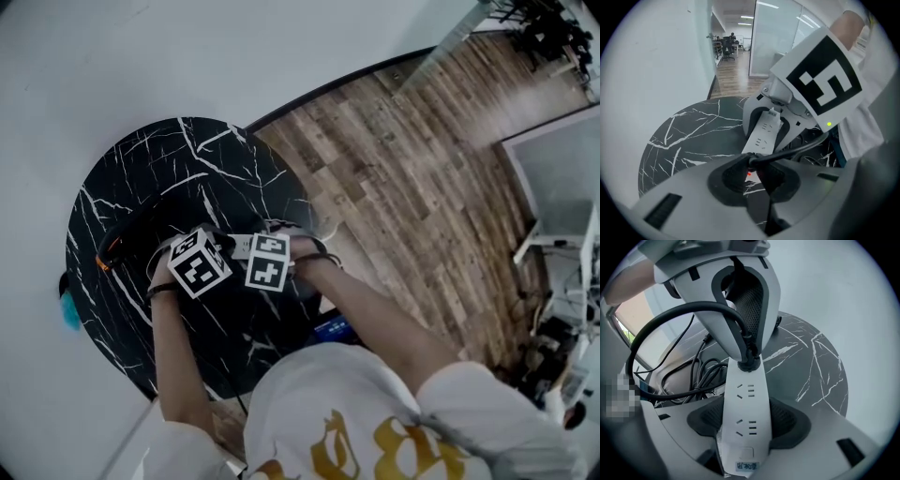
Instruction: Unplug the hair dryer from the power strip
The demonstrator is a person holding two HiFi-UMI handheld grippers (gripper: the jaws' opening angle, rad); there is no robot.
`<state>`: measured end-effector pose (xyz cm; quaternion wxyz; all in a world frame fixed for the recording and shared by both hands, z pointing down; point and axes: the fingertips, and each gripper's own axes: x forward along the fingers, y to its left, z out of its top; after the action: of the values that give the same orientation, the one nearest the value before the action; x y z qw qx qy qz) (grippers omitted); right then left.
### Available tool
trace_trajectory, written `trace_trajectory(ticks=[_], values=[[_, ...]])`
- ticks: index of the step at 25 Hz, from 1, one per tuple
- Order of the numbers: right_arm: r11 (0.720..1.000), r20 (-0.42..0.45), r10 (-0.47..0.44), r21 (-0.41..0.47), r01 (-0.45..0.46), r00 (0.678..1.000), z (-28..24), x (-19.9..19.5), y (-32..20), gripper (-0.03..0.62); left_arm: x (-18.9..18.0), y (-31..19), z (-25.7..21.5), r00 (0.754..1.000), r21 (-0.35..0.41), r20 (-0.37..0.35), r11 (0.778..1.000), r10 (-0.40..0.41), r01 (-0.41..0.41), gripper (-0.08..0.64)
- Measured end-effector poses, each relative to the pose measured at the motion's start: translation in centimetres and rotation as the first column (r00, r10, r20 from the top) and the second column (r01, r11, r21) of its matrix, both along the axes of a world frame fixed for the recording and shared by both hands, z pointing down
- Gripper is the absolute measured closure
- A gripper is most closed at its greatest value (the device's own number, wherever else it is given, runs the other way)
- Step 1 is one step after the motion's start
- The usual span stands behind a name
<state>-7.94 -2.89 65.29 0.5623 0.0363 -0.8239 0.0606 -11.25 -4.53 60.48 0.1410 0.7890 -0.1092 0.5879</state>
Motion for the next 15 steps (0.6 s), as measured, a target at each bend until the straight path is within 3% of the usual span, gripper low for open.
trace_trajectory(ticks=[2,6,11,13,15], values=[[1.000,-0.003,-0.008,0.004,0.008,1.000,0.00,0.00,0.06,0.324,-0.08,-0.06,0.08,1.000,-0.015,-0.005,1.000,-0.008,0.008,0.509],[1.000,0.014,-0.008,0.007,0.008,1.000,0.01,0.16,0.09,0.324,0.20,-0.68,-0.07,0.995,-0.107,-0.091,0.994,-0.045,0.035,0.508],[1.000,-0.005,-0.008,-0.001,0.008,1.000,-0.01,0.05,-0.09,0.324,0.10,-0.07,-0.20,1.000,0.011,0.017,1.000,0.002,-0.002,0.509],[1.000,-0.011,-0.019,-0.001,0.019,1.000,-0.04,-0.01,0.04,0.324,-0.11,0.06,-0.14,1.000,-0.008,0.009,1.000,-0.012,0.012,0.508],[1.000,-0.006,-0.022,0.002,0.022,1.000,-0.06,0.08,0.04,0.324,-0.09,-0.38,-0.16,0.999,-0.080,-0.044,0.997,-0.028,0.025,0.508]])
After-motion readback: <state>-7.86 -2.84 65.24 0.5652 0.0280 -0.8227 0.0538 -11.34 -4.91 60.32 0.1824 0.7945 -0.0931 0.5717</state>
